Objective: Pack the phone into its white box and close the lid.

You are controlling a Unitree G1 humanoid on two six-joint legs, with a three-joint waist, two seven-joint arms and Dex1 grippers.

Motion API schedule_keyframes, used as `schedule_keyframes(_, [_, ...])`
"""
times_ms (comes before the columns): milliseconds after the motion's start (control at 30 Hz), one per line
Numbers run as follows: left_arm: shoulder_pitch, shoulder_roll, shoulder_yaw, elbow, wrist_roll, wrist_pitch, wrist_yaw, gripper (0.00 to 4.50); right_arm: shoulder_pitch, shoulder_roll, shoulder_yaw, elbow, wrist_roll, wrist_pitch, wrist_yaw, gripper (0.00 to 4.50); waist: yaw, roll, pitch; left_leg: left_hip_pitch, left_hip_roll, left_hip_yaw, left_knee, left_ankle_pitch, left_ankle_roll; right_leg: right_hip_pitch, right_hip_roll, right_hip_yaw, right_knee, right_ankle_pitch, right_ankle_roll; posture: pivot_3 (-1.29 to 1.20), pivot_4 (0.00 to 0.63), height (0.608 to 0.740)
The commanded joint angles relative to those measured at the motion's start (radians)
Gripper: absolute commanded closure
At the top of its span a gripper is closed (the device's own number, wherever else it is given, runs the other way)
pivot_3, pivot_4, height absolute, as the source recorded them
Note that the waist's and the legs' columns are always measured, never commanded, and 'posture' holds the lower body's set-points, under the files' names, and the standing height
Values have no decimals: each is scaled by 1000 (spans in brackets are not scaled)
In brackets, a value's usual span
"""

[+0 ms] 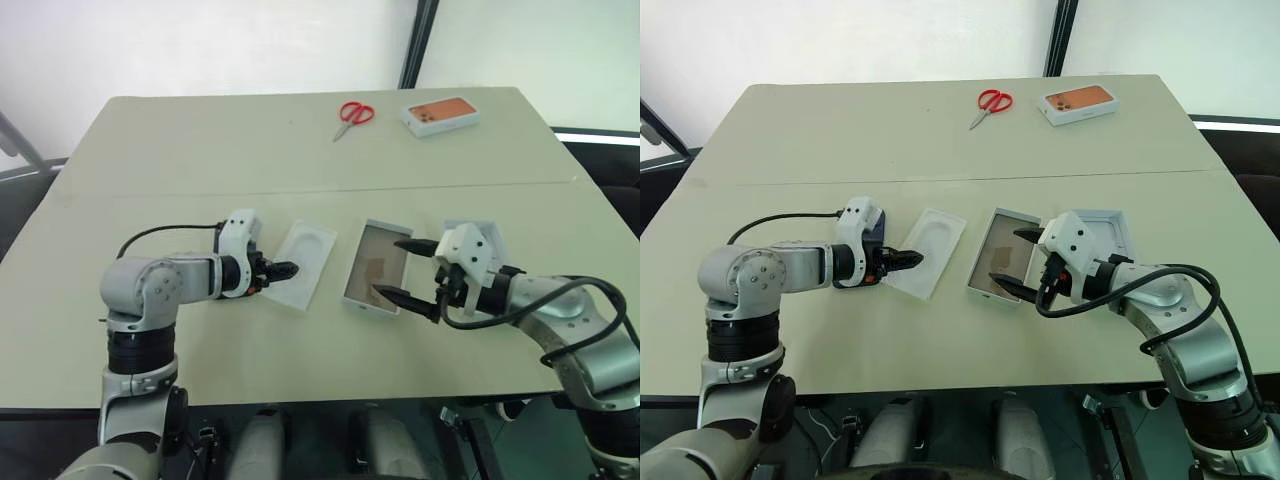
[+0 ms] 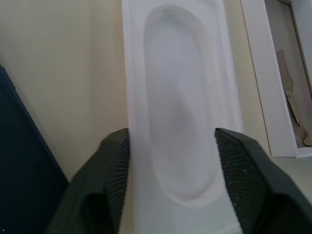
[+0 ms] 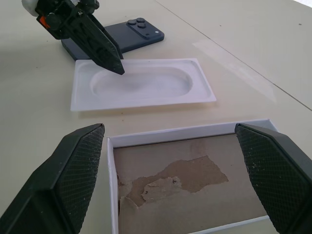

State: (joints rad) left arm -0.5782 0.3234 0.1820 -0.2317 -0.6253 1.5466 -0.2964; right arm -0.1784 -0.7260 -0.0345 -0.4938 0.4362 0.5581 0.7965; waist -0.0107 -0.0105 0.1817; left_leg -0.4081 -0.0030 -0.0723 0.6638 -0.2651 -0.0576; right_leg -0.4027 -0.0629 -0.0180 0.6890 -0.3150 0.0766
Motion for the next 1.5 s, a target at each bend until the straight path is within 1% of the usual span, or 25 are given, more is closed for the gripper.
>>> schedule_keyframes(33, [-18, -2, 41, 6, -5, 2, -9, 3489, -9, -8, -4, -21, -7, -28, 7, 0, 0, 0, 0, 0, 0, 0, 0, 0, 0, 0, 0, 0, 0, 0, 0, 0, 150, 697])
schedule_keyframes(67, [-19, -2, 47, 8, -2, -2, -7, 4022, -7, -8, -4, -21, -9, -29, 8, 0, -1, 0, 0, 0, 0, 0, 0, 0, 0, 0, 0, 0, 0, 0, 0, 0, 150, 697])
schedule_keyframes(100, [-20, -3, 50, 8, 1, -6, -4, 4443, -6, -7, -4, -22, -9, -30, 9, 0, 0, 0, 0, 0, 0, 0, 0, 0, 0, 0, 0, 0, 0, 0, 0, 0, 150, 697])
schedule_keyframes(233, [-39, -9, 71, 18, 35, -42, 32, 4443, -5, -5, -3, -16, -14, -31, 11, 0, 0, 0, 0, 0, 0, 0, 0, 0, 0, 0, 0, 0, 0, 0, 0, 0, 150, 697])
schedule_keyframes(267, [-53, -25, 100, 25, 38, -55, 47, 4443, -5, -7, 0, -13, -21, -34, 12, 0, 0, 0, 0, 0, 0, 0, 0, 0, 0, 0, 0, 0, 0, 0, 0, 0, 150, 697])
schedule_keyframes(367, [-88, -81, 193, 25, 1, -54, 52, 4443, -5, -13, 8, -6, -46, -47, 14, 0, 1, 0, 0, 0, 0, 0, 0, 0, 0, 0, 0, 0, 0, 0, 0, 0, 150, 697])
schedule_keyframes(500, [-125, -168, 299, 7, -57, 2, 45, 4443, 1, -15, -11, 4, -48, -45, 10, 0, 1, 0, 0, 0, 0, 1, 0, 0, 0, 0, 0, 0, 0, 0, 0, 0, 150, 697])
schedule_keyframes(600, [-144, -252, 331, -2, -85, 56, 50, 4443, 10, -38, -43, 29, -57, -54, 16, 0, 3, -1, 0, 0, 0, 1, 0, 0, 0, 0, -1, 0, 0, 0, 0, 0, 150, 697])
schedule_keyframes(733, [-152, -318, 289, -9, -94, 68, 60, 4443, 11, -51, -61, 47, -59, -61, 18, 0, 2, -1, 1, 0, -1, 1, 0, 0, -1, 0, -1, 0, 0, 0, 1, 0, 150, 697])
schedule_keyframes(767, [-156, -348, 268, 2, -89, 68, 67, 4443, 15, -56, -67, 53, -61, -64, 21, 0, 1, -1, 1, 0, -1, 1, 0, 1, -1, 0, -1, 0, 0, 0, 1, 0, 150, 697])
schedule_keyframes(833, [-164, -409, 213, 35, -62, 61, 87, 4443, 30, -67, -81, 63, -71, -71, 22, 0, 2, -1, 1, 0, -1, 1, 0, 2, -4, 0, -1, 0, 0, 0, 1, 0, 150, 697])
schedule_keyframes(900, [-168, -445, 176, 65, -29, 50, 115, 4443, 41, -70, -91, 66, -74, -74, 20, 0, 5, -1, 1, 0, -1, 2, 0, 3, -6, 1, -1, 0, 0, 0, 1, 0, 150, 697])
schedule_keyframes(1067, [-159, -473, 127, 83, 10, 51, 149, 4443, 56, -72, -97, 60, -77, -80, 18, 0, -4, -1, 1, 1, -1, 3, 0, 3, -6, 1, 0, 2, 0, 0, 2, 0, 150, 697])
schedule_keyframes(1300, [-133, -485, 89, 61, 33, 39, 165, 4443, 55, -64, -85, 66, -86, -89, 11, 0, 2, -1, 1, 1, -1, 3, 0, 3, -6, 1, -1, 2, 0, 0, 2, 0, 150, 697])
schedule_keyframes(1400, [-129, -492, 90, 55, 34, 32, 171, 3606, 47, -60, -78, 71, -89, -90, 10, 0, 2, -1, 1, 1, -2, 3, 0, 3, -6, 1, -1, 2, 0, 0, 2, 0, 150, 697])
schedule_keyframes(1433, [-128, -494, 91, 53, 34, 31, 171, 3169, 46, -60, -78, 72, -90, -91, 10, 0, 2, -1, 1, 1, -2, 3, 0, 3, -6, 1, -1, 2, 0, 0, 2, 0, 150, 697])
schedule_keyframes(1500, [-131, -492, 100, 47, 36, 25, 174, 2157, 41, -59, -75, 75, -91, -92, 12, 0, 2, -1, 1, 1, -2, 3, 0, 3, -6, 1, -1, 2, 0, 0, 2, 0, 150, 697])
